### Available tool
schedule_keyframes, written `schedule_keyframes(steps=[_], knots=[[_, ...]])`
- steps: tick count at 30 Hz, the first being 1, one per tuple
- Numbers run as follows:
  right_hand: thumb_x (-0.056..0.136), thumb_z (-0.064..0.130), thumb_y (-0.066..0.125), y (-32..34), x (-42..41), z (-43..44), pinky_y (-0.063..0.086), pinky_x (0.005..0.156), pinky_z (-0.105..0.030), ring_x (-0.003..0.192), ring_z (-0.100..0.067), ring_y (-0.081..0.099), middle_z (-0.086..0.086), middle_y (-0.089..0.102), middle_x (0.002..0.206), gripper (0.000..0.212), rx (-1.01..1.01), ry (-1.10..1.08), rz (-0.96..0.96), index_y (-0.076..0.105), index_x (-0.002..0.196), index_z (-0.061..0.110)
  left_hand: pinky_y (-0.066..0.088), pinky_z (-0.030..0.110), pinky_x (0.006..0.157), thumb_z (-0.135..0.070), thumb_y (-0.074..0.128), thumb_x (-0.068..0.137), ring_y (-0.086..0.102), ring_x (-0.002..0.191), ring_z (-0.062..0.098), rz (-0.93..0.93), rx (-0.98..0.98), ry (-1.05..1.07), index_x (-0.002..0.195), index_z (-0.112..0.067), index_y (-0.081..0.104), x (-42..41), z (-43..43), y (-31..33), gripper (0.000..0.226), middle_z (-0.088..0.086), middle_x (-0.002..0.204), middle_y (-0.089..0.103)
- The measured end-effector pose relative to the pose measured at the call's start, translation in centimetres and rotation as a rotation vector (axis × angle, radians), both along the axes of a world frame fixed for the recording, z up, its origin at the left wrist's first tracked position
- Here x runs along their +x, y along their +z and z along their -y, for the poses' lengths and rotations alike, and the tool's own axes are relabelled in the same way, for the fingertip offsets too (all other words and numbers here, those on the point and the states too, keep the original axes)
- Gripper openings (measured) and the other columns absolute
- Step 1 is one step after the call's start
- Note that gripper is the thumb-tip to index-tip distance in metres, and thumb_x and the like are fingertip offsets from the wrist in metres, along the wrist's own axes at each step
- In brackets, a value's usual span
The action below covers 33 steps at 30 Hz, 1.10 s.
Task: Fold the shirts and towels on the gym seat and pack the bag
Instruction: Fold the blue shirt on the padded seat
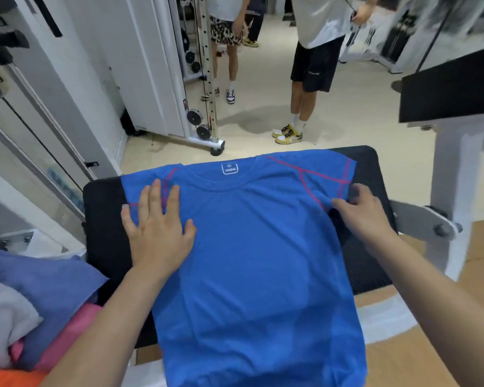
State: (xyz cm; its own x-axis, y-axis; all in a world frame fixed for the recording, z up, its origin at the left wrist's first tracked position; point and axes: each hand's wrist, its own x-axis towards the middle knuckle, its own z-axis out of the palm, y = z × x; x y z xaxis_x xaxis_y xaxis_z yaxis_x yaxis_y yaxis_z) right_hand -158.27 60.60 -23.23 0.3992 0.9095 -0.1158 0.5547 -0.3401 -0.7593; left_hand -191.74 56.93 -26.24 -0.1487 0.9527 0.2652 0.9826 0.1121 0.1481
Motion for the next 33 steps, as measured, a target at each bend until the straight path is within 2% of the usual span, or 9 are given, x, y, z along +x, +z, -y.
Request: schedule_keyframes(steps=[2,6,10,14,17,21,24,28,33], knots=[[0.083,0.036,0.061,0.0,1.3,-1.5,0.042,0.085,-0.035,0.111,-0.03,0.053,-0.015,0.056,0.123,0.054,-0.03,-0.035,0.019,0.049,0.13,0.011,0.02,0.055,0.113,-0.03,0.059,0.089,0.022,0.145,0.028,0.041,0.056,-0.118,0.145,-0.016,0.041,3.9,0.1,0.9,0.059,0.01,0.158,0.025],[0.08,0.04,0.067,0.2,2.2,-4.4,0.046,0.082,-0.035,0.105,-0.026,0.058,-0.006,0.062,0.113,0.055,0.009,-0.054,-0.035,0.052,0.122,0.007,0.038,0.049,0.105,-0.028,0.054,0.093,0.032,0.141,0.031,0.079,0.082,-0.396,0.137,-0.016,0.052,13.7,-0.8,1.0,0.046,0.013,0.154,0.034],[0.078,0.018,0.072,0.4,2.5,-6.1,0.045,0.07,-0.032,0.086,-0.018,0.058,0.005,0.057,0.088,0.041,0.077,-0.051,-0.15,0.052,0.112,0.009,0.019,0.059,0.113,-0.041,0.044,0.098,0.008,0.148,0.023,0.075,-0.149,-0.389,0.147,-0.026,0.034,21.5,-2.0,0.1,0.052,0.005,0.161,0.013],[0.076,0.007,0.068,0.2,3.9,-7.2,0.046,0.064,-0.034,0.069,-0.016,0.054,0.0,0.056,0.071,0.008,0.094,0.058,-0.303,0.063,0.082,0.006,0.012,0.07,0.107,-0.045,0.052,0.091,0.003,0.148,0.029,0.032,-0.215,-0.282,0.133,-0.031,0.04,24.2,-2.0,-0.6,0.046,0.006,0.161,0.01],[0.079,0.009,0.063,0.7,4.8,-7.8,0.033,0.059,-0.029,0.066,-0.015,0.041,-0.003,0.045,0.072,0.01,0.157,0.149,-0.362,0.053,0.078,0.012,0.008,0.071,0.106,-0.054,0.048,0.088,-0.004,0.148,0.027,0.079,-0.268,-0.196,0.126,-0.029,0.043,25.5,-2.3,0.1,0.046,0.005,0.16,0.005],[0.083,0.008,0.058,1.6,5.6,-8.5,0.027,0.05,-0.019,0.063,-0.011,0.034,0.004,0.039,0.072,0.019,0.145,0.241,-0.356,0.042,0.079,0.016,0.013,0.073,0.105,-0.059,0.055,0.085,0.014,0.145,0.037,-0.104,-0.261,-0.115,0.128,-0.02,0.046,27.7,-3.0,0.7,0.058,0.015,0.155,0.022],[0.081,0.004,0.058,1.9,5.8,-9.0,0.029,0.049,-0.016,0.06,-0.009,0.035,0.007,0.039,0.07,0.02,0.184,0.276,-0.358,0.043,0.081,0.017,0.037,0.056,0.093,-0.049,0.074,0.069,0.051,0.117,0.031,-0.156,-0.07,-0.073,0.102,-0.015,0.06,28.5,-3.8,0.9,0.05,0.012,0.122,0.056],[0.079,0.004,0.059,3.1,4.8,-9.2,0.045,0.058,-0.033,0.061,-0.015,0.051,0.004,0.046,0.066,0.024,0.247,0.329,-0.266,0.049,0.096,0.017,0.045,0.039,0.059,-0.027,0.074,0.07,0.057,0.077,0.027,0.079,0.085,-0.186,0.107,-0.012,0.051,29.3,-4.6,0.5,0.046,0.006,0.09,0.056],[0.076,0.007,0.055,5.5,2.1,-9.6,0.057,0.067,-0.044,0.062,-0.03,0.066,-0.004,0.059,0.07,0.026,0.266,0.482,-0.135,0.059,0.093,0.026,0.046,0.04,0.069,-0.01,0.054,0.086,0.061,0.08,0.027,0.788,0.122,0.045,0.116,-0.024,0.041,27.8,-3.8,2.2,0.035,-0.007,0.089,0.061]])
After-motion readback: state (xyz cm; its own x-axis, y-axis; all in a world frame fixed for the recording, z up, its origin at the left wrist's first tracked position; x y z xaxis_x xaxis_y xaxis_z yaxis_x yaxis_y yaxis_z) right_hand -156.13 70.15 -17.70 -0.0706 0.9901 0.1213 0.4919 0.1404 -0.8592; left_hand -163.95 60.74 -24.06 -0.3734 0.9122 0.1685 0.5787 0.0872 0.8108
